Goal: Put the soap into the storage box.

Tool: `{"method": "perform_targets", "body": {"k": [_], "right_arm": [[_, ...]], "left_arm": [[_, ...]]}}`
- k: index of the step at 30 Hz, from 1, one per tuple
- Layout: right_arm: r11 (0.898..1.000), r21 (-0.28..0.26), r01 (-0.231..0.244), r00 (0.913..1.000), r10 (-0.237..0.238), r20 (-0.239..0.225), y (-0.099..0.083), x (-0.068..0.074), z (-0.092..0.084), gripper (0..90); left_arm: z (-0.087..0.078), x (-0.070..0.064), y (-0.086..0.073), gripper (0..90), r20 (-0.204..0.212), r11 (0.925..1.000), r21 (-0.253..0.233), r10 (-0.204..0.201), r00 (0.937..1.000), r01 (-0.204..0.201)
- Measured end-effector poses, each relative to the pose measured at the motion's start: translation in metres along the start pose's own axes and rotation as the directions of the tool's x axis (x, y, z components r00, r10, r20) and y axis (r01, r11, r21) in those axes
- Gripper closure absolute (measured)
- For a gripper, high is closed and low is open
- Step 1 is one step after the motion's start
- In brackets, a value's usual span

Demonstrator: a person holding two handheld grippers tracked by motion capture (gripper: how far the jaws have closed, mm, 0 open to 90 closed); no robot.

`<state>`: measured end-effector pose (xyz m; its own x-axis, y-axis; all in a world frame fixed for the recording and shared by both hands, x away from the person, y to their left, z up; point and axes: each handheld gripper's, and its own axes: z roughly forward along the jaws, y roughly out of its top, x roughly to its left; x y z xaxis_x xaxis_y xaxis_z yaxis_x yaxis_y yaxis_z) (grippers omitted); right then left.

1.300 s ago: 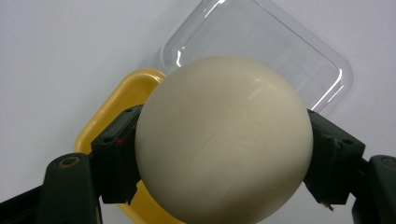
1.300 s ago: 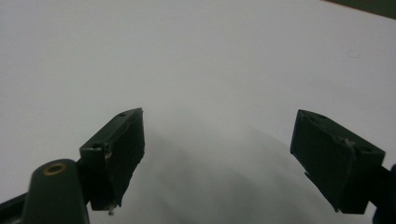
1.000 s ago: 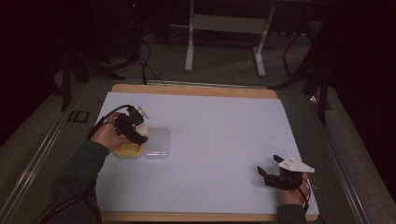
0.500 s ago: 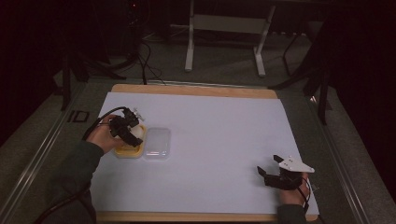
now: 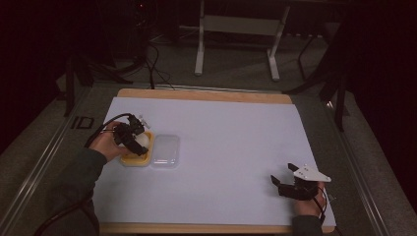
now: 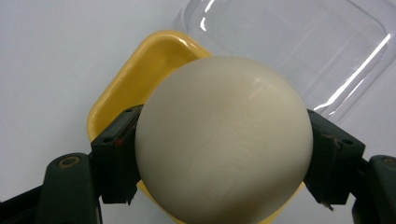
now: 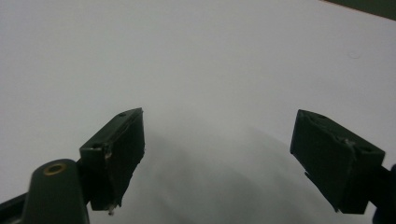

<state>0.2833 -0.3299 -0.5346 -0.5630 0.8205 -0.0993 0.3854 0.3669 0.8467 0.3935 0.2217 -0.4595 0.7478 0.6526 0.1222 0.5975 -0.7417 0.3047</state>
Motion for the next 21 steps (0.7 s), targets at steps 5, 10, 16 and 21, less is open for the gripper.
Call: {"method": "perform_targets", "body": {"k": [5, 10, 16, 21], "right_arm": [[1.0, 0.001, 0.003, 1.0, -0.003, 0.001, 0.0, 0.0, 0.0, 17.6], [1.0, 0.001, 0.003, 1.0, -0.003, 0.001, 0.0, 0.0, 0.0, 17.6], [1.0, 0.001, 0.003, 1.0, -0.003, 0.0, 0.0, 0.0, 0.0, 17.6], [1.0, 0.0, 0.001, 1.0, -0.001, -0.001, 0.0, 0.0, 0.0, 17.6]], "left_arm": [[0.002, 0.002, -0.001, 25.1, -0.001, 0.9999, 0.006, -0.009, 1.0, 0.009], [0.003, 0.003, -0.001, 25.1, 0.001, 0.9999, 0.008, -0.011, 0.9999, 0.011], [0.007, 0.004, 0.001, 25.1, 0.004, 0.9996, 0.021, -0.016, 0.9999, 0.016], [0.011, 0.006, 0.003, 25.1, 0.005, 0.9988, 0.043, -0.024, 0.9997, 0.024]]}}
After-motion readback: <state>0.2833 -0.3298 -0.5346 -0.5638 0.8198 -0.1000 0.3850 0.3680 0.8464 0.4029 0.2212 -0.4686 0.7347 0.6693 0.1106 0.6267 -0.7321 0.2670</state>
